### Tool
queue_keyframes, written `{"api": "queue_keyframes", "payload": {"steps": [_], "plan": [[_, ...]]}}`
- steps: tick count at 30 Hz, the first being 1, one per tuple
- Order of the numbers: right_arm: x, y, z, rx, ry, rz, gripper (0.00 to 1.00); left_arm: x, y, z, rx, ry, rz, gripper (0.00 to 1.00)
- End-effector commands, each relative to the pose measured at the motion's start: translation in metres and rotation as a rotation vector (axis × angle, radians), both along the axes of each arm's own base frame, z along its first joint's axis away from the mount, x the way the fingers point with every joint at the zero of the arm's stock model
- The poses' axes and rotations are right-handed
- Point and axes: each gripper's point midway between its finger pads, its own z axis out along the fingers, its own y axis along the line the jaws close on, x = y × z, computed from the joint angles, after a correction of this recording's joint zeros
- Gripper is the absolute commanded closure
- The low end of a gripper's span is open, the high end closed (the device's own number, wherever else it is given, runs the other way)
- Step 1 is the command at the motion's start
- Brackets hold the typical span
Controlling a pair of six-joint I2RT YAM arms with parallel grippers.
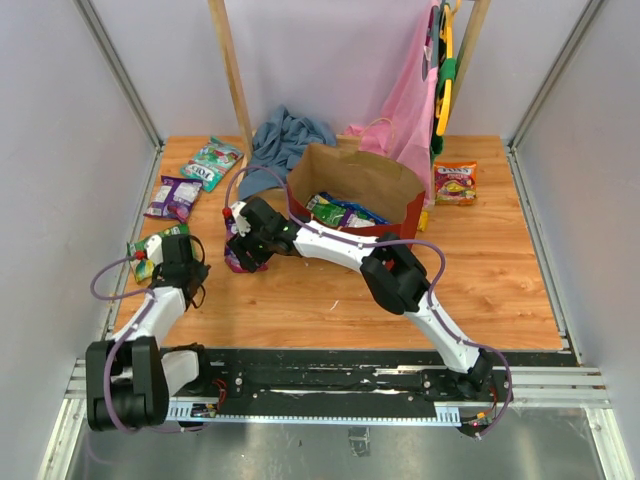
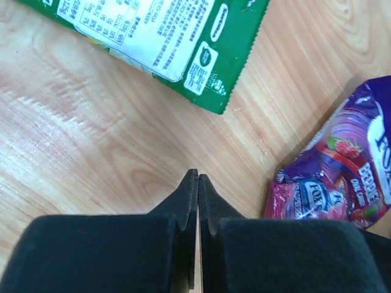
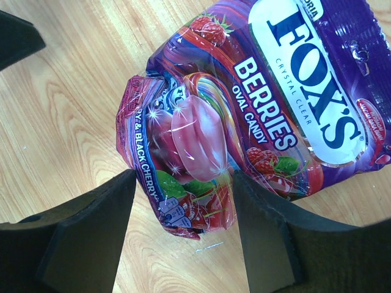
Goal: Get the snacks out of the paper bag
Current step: Adjust the snack at the center of the board.
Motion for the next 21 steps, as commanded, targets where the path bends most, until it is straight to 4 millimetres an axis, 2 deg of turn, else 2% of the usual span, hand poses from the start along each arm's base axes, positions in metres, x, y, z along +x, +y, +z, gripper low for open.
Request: {"api": "queue_keyframes", "payload": {"steps": [1,3,5,10,13,16,20,21], "plan": [[-0.023,-0.045,-0.060,-0.198,0.169,-0.037,0.34,0.001,-0.013,0.018,-0.007,-0.060,-0.101,0.99],[-0.023,-0.045,-0.059,-0.197,0.164,-0.037,0.34,0.010,-0.040,0.026,-0.086,-0.144,-0.233,0.96],[-0.023,-0.046,-0.057,-0.197,0.162,-0.039,0.33,0.012,-0.054,0.025,-0.141,-0.165,-0.290,0.89],[-0.023,-0.047,-0.052,-0.191,0.158,-0.039,0.33,0.009,-0.051,0.001,-0.135,-0.098,-0.284,0.71],[-0.024,-0.048,-0.050,-0.188,0.155,-0.038,0.32,0.008,-0.052,-0.007,-0.148,-0.077,-0.278,0.68],[-0.024,-0.048,-0.049,-0.186,0.155,-0.035,0.32,0.010,-0.053,-0.009,-0.157,-0.090,-0.278,0.68],[-0.024,-0.046,-0.049,-0.183,0.157,-0.030,0.32,0.018,-0.055,0.000,-0.159,-0.162,-0.286,0.67],[-0.025,-0.046,-0.050,-0.183,0.159,-0.029,0.32,0.020,-0.055,0.002,-0.160,-0.180,-0.283,0.64]]}}
